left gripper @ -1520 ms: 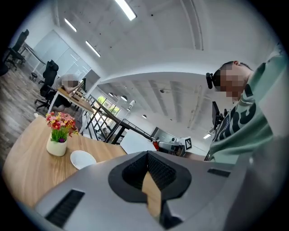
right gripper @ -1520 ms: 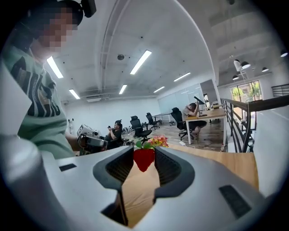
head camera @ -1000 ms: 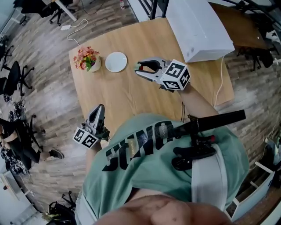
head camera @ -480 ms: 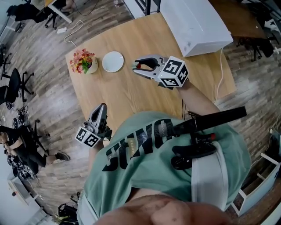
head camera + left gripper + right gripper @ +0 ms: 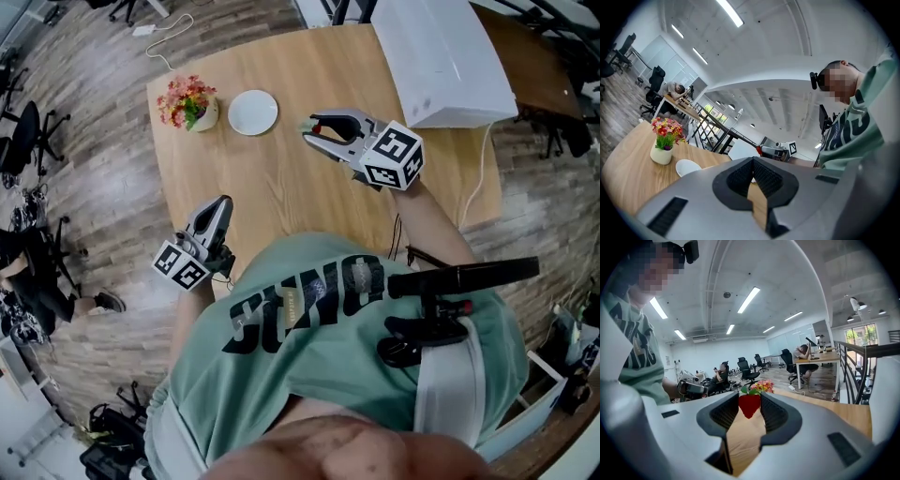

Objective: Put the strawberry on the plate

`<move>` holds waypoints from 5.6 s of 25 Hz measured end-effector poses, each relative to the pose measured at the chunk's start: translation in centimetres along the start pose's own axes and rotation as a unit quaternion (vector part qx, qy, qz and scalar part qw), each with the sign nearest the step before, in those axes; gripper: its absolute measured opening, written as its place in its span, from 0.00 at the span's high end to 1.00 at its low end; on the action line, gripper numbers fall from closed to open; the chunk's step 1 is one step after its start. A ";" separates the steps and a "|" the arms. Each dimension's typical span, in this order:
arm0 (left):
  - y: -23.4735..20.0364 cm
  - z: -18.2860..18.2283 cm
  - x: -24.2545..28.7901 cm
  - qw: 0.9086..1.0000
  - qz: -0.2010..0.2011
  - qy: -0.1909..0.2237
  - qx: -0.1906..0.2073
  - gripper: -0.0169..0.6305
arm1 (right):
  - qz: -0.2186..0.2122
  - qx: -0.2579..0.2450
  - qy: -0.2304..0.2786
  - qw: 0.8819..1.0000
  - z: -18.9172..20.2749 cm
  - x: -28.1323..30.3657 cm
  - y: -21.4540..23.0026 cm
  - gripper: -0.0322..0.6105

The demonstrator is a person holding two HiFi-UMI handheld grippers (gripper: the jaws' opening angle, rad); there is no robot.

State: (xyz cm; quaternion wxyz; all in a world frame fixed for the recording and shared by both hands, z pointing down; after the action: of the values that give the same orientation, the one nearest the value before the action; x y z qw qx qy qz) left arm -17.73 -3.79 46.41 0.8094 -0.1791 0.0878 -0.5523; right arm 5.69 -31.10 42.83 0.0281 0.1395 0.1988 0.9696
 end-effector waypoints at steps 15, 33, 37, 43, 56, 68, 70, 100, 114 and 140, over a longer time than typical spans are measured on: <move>-7.9 1.7 3.0 0.999 -0.018 -0.024 -0.021 0.97 | -0.007 0.021 -0.037 0.999 1.7 7.9 6.4 0.72; -21.0 8.5 6.3 0.997 -0.029 -0.053 -0.046 0.97 | -0.029 -0.053 -0.136 0.989 7.3 23.4 13.4 0.72; -22.0 10.2 7.1 0.996 -0.024 -0.058 -0.057 0.97 | -0.032 -0.085 -0.159 0.983 8.9 25.5 14.0 0.72; -22.3 11.5 7.2 0.996 -0.022 -0.073 -0.050 0.97 | -0.030 -0.126 -0.177 0.976 10.2 27.5 14.3 0.72; -22.5 12.5 6.9 0.996 -0.022 -0.068 -0.058 0.97 | -0.020 -0.149 -0.192 0.970 11.3 29.3 14.7 0.72; -21.8 12.1 6.6 0.996 -0.019 -0.060 -0.059 0.97 | -0.013 -0.159 -0.187 0.969 10.2 28.6 13.5 0.63; -21.4 11.9 6.6 0.996 -0.018 -0.059 -0.059 0.97 | -0.012 -0.160 -0.181 0.970 10.0 28.3 13.3 0.63; -9.2 2.0 -6.1 1.000 0.003 0.012 0.010 0.97 | 0.027 -0.164 -0.168 0.972 3.3 18.5 -4.5 0.63; -4.2 -0.6 -14.7 0.997 0.062 0.019 0.039 0.97 | 0.014 -0.073 -0.162 0.984 5.0 14.6 -16.3 0.63; 21.4 1.7 3.1 0.995 0.042 -0.045 0.080 0.97 | -0.040 0.005 -0.013 0.999 11.7 -18.7 -9.2 0.90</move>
State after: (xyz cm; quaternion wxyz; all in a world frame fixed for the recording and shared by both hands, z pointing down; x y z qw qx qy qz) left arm 2.51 0.65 39.87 0.8468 -0.1345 0.0138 -0.5145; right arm 26.89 -20.29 44.68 0.0688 0.1440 0.2088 0.9648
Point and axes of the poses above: the fingertips, and each gripper's own axes: x forward along the fingers, y to its right, z out of its underside, the point moved 10 cm from there along -x, backward along the fingers, and after that the axes turned 11 degrees about x, right-handed, at the moved point
